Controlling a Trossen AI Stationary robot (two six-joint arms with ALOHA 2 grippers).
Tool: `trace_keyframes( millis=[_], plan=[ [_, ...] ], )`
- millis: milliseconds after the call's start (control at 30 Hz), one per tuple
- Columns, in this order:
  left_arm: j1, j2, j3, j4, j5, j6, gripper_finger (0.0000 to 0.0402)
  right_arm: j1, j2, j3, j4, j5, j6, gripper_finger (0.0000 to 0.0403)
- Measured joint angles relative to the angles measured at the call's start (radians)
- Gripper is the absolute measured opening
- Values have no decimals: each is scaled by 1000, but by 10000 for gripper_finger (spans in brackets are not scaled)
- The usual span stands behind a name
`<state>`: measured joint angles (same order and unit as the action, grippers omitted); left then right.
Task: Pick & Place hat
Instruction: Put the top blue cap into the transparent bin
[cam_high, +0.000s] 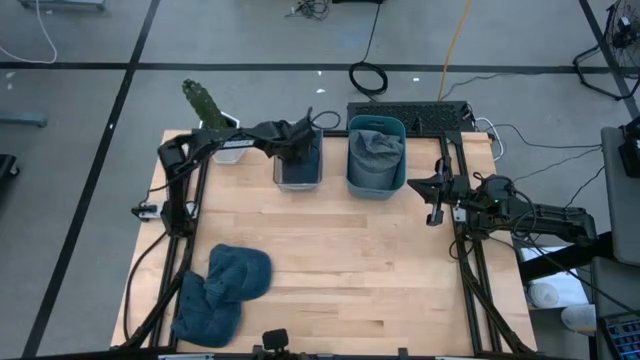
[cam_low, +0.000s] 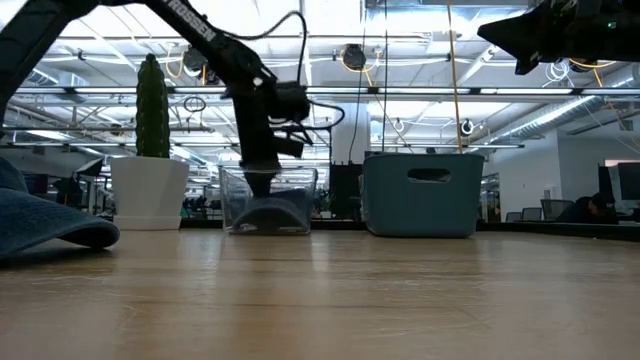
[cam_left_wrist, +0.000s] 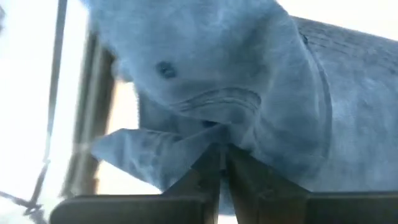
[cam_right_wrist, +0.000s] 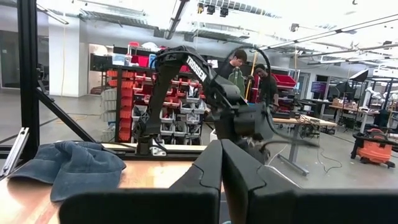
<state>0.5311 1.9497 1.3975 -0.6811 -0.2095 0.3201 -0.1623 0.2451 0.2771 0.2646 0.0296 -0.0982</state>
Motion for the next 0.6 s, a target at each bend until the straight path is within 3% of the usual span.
trace_keyframes(
  millis=[367, 600],
  plan=[
    [-39, -257, 0, 29, -3, 18, 23, 0, 0, 0, 0, 0, 3, 0],
    [-153, -502, 0, 50, 45, -24, 7, 0, 0, 0, -3, 0, 4, 0]
  ],
)
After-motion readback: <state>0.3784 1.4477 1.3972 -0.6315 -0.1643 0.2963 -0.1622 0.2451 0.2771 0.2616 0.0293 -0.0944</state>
